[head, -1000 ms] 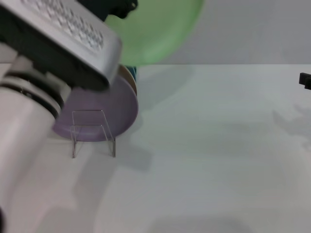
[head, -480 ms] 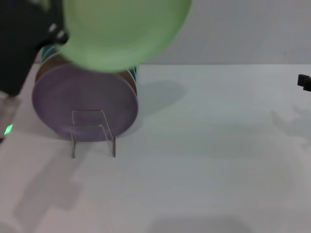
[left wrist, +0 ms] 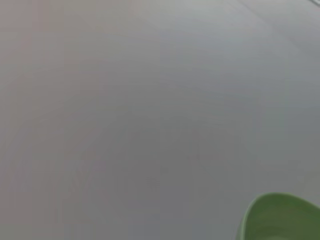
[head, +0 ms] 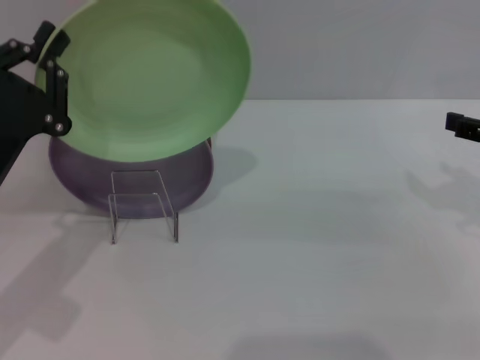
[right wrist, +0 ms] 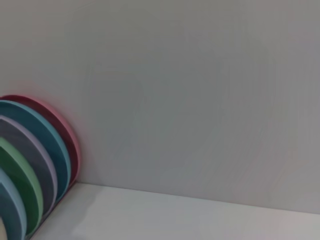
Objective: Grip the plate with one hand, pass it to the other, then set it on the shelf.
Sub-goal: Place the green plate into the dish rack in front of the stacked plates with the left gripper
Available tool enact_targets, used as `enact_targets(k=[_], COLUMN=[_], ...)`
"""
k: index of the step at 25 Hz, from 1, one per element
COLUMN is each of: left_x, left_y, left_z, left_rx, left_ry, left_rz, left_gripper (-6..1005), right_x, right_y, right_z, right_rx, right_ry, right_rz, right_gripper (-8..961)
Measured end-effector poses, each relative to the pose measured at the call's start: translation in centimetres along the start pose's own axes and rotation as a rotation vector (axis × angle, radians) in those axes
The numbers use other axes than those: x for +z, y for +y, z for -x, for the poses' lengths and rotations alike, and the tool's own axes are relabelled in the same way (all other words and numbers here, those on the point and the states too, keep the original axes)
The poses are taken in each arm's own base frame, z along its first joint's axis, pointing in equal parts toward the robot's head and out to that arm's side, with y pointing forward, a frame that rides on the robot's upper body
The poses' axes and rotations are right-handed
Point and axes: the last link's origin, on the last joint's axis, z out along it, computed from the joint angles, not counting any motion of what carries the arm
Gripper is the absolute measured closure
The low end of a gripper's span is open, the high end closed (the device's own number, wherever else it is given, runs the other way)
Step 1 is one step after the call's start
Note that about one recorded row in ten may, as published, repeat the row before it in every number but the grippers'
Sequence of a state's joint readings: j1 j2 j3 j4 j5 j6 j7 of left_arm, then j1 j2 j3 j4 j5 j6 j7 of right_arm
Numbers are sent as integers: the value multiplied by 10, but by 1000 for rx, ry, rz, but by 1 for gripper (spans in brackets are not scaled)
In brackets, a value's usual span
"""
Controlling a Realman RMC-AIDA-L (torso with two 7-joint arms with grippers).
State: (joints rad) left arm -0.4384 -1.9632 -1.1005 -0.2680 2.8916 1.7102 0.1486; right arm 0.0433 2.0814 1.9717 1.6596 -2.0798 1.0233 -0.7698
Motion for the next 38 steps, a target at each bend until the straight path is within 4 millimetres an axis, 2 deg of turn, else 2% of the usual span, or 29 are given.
enact_targets(k=[10,23,38], left_x=[-12,-19,-23], left_y=[-5,-12,-4], left_z=[13,19,29], left_rx=[46,99,134], left_ry=[-82,-122,-202], left_rz=[77,125,89], left_gripper=[942,942,943], right_x=[1,2,2], right_y=[5,10,12], right_z=[1,1,5], right_rx=[15,23,4], right_ry=[-7,-6,-14], right_rz=[35,62,67], right_gripper=[246,248,248])
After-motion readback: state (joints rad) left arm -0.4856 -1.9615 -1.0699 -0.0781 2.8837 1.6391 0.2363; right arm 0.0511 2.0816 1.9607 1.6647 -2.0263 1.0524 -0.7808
